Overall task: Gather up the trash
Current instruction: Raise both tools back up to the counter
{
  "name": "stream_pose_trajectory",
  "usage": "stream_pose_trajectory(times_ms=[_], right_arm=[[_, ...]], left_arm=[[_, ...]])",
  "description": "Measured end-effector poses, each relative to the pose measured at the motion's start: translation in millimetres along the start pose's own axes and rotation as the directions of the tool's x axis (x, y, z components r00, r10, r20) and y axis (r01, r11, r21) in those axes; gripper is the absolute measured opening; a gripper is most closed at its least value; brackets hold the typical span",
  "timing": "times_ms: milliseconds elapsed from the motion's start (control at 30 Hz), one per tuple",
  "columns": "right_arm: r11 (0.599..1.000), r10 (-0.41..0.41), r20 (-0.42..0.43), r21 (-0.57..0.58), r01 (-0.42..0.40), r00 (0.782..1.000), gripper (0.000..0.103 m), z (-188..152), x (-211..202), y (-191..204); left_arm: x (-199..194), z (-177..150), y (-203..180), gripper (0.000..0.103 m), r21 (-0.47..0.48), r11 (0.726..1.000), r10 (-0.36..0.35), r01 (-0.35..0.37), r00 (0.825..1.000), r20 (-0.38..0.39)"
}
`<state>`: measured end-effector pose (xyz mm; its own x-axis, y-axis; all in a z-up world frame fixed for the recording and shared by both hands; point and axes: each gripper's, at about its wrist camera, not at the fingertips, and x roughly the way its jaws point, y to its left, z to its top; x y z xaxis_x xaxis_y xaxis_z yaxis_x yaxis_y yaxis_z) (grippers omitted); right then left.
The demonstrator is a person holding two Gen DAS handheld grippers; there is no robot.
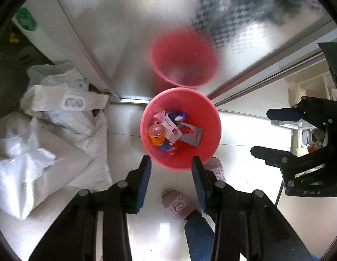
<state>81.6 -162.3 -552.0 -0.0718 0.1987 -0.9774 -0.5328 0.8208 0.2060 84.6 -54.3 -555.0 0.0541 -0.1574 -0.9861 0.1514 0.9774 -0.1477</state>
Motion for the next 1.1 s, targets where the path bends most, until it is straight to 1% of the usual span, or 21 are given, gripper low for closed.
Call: stream_pose_trajectory(times_ms=[200, 300, 367, 433, 467, 500, 567, 667, 700, 733, 767, 867, 933, 967, 1100], right_arm=[[1.0, 0.013, 0.023, -0.001, -0.013, 1.0, 0.069, -7, -53, 18], [1.0, 0.011, 0.037, -0.002, -0.01, 0.999, 0.071, -10, -88, 28], [1.0, 0.007, 0.048, 0.0, -0.007, 0.999, 0.071, -12, -112, 33], [1.0, 0.006, 0.074, 0.017, -0.008, 0.997, 0.072, -14, -140, 39], [1.0, 0.002, 0.085, 0.028, -0.005, 0.996, 0.073, -16, -152, 41], [0.999, -0.002, 0.098, 0.044, -0.003, 0.995, 0.073, -18, -169, 44], [0.998, -0.01, 0.12, 0.067, 0.002, 0.993, 0.073, -19, -195, 49], [0.995, -0.035, 0.172, 0.096, 0.019, 0.984, 0.073, -22, -241, 58], [0.994, -0.042, 0.191, 0.103, 0.023, 0.981, 0.075, -23, -256, 60], [0.994, -0.047, 0.214, 0.108, 0.024, 0.976, 0.077, -23, -271, 63], [0.994, -0.05, 0.232, 0.11, 0.025, 0.972, 0.078, -23, -284, 66], [0.994, -0.057, 0.266, 0.107, 0.029, 0.962, 0.078, -21, -317, 75], [0.994, -0.068, 0.286, 0.102, 0.041, 0.956, 0.079, -19, -336, 79], [0.994, -0.076, 0.299, 0.098, 0.048, 0.951, 0.079, -17, -346, 81], [0.991, -0.112, 0.353, 0.106, 0.079, 0.929, 0.08, -7, -375, 77]], left_arm=[[-65, -13, -8, 0.036, -0.006, 1.0, 0.023, -0.023, 1.0, 0.016], [-105, -20, -14, 0.036, -0.016, 0.999, 0.049, -0.049, 0.998, 0.03], [-139, -24, -18, 0.036, -0.053, 0.998, 0.044, -0.041, 0.997, 0.06], [-170, -28, -23, 0.036, -0.063, 0.998, 0.035, -0.03, 0.996, 0.086], [-188, -30, -27, 0.038, -0.06, 0.997, 0.044, -0.038, 0.994, 0.099], [-202, -31, -29, 0.042, -0.057, 0.997, 0.053, -0.047, 0.992, 0.113], [-235, -33, -35, 0.043, -0.053, 0.997, 0.067, -0.06, 0.988, 0.139], [-282, -33, -40, 0.043, -0.041, 0.997, 0.071, -0.065, 0.983, 0.168], [-296, -33, -41, 0.044, -0.038, 0.997, 0.077, -0.071, 0.98, 0.182], [-312, -33, -43, 0.045, -0.033, 0.996, 0.084, -0.079, 0.976, 0.201], [-327, -32, -44, 0.05, -0.03, 0.996, 0.092, -0.088, 0.972, 0.217], [-366, -28, -45, 0.051, -0.022, 0.995, 0.098, -0.096, 0.963, 0.251], [-386, -24, -47, 0.056, -0.013, 0.995, 0.097, -0.097, 0.958, 0.269], [-397, -22, -48, 0.059, -0.005, 0.995, 0.1, -0.103, 0.953, 0.287], [-424, -12, -48, 0.059, 0.003, 0.992, 0.12, -0.128, 0.935, 0.334]])
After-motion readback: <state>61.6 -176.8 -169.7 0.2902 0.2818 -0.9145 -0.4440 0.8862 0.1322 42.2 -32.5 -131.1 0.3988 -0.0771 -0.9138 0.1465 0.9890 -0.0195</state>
